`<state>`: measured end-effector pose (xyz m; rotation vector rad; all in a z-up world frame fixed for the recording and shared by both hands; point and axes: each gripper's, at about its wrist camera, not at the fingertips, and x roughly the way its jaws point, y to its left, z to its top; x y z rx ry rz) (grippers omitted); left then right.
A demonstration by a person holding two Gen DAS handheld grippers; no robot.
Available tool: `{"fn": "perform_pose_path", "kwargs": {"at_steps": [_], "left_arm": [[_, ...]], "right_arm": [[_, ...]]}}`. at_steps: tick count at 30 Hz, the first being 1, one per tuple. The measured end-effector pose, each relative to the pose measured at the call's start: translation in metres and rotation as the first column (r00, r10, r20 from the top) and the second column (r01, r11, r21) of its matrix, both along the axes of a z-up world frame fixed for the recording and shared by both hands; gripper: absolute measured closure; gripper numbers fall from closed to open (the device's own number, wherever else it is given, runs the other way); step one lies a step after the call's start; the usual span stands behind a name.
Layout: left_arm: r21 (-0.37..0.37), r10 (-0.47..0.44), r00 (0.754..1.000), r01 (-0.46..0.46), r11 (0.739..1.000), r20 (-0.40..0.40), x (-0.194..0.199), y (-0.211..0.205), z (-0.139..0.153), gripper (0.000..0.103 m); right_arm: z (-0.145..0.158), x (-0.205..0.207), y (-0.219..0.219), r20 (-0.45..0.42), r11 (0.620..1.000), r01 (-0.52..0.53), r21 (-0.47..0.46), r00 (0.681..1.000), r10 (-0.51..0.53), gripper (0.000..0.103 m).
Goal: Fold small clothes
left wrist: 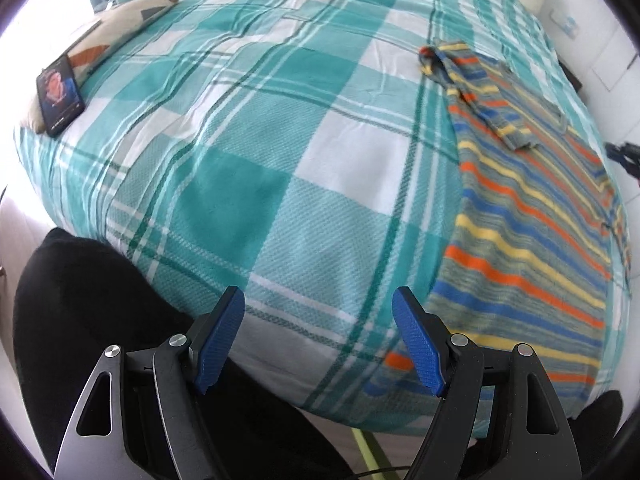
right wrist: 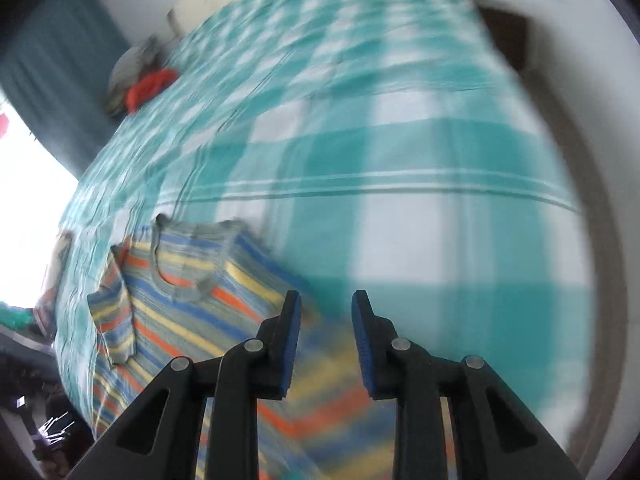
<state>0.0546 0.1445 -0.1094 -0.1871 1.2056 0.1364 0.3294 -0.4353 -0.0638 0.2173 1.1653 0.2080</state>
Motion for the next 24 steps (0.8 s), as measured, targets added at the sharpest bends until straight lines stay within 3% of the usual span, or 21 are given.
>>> {"fn": "perform_pose_path", "kwargs": {"at_steps": [4,8,9,10,12,15,20,21,22,23,24], "left_arm": [[-0.019,0.017,0.999,-0.018,1.000,-0.032,0.000,0.005,-0.011,0.025],[-0.014,0.005,0.999,-0.005,1.000,-0.040,0.005,0.002,-0.016,0.025],[-0.014,0.002,0.999,-0.003,1.000,-0.047,0.006,0.002,-0.018,0.025],[-0.014,0.000,0.999,-0.001,1.000,-0.054,0.006,0.001,-0.021,0.025],[-0.017,0.002,0.998,-0.003,1.000,-0.060,0.007,0.001,-0.023,0.025],[-0.016,-0.001,0.998,0.000,1.000,-0.055,0.008,-0.001,-0.022,0.025],[-0.015,-0.007,0.998,0.006,1.000,-0.059,0.007,0.000,-0.022,0.025],[-0.015,-0.007,0.998,0.006,1.000,-0.060,0.006,0.000,-0.022,0.025],[-0.014,-0.007,0.998,0.006,1.000,-0.062,0.006,0.000,-0.023,0.025],[-0.015,-0.009,0.998,0.008,1.000,-0.061,0.005,0.000,-0.023,0.025],[-0.017,-0.010,0.998,0.009,1.000,-0.060,0.005,0.000,-0.024,0.025]], "right_arm": [[-0.038,0.040,0.042,-0.070,0.991,-0.137,-0.011,0.988,0.136,0.075],[-0.058,0.049,0.053,-0.129,0.978,-0.208,0.004,0.970,0.207,0.075],[-0.062,0.050,0.055,-0.146,0.974,-0.227,-0.018,0.964,0.222,0.083],[-0.063,0.051,0.059,-0.155,0.968,-0.242,-0.072,0.961,0.228,0.099],[-0.058,0.056,0.067,-0.139,0.954,-0.255,-0.156,0.962,0.234,0.100],[-0.040,0.052,0.090,-0.012,0.869,-0.252,-0.426,0.962,0.273,0.100],[-0.073,0.045,0.110,-0.025,0.755,-0.271,-0.597,0.947,0.320,0.100],[-0.075,0.041,0.107,-0.002,0.761,-0.252,-0.598,0.950,0.313,0.100],[-0.073,0.040,0.102,0.018,0.782,-0.228,-0.580,0.956,0.292,0.093],[-0.067,0.041,0.095,0.035,0.818,-0.200,-0.539,0.965,0.260,0.084],[-0.055,0.039,0.079,0.063,0.866,-0.150,-0.478,0.977,0.204,0.070]]}}
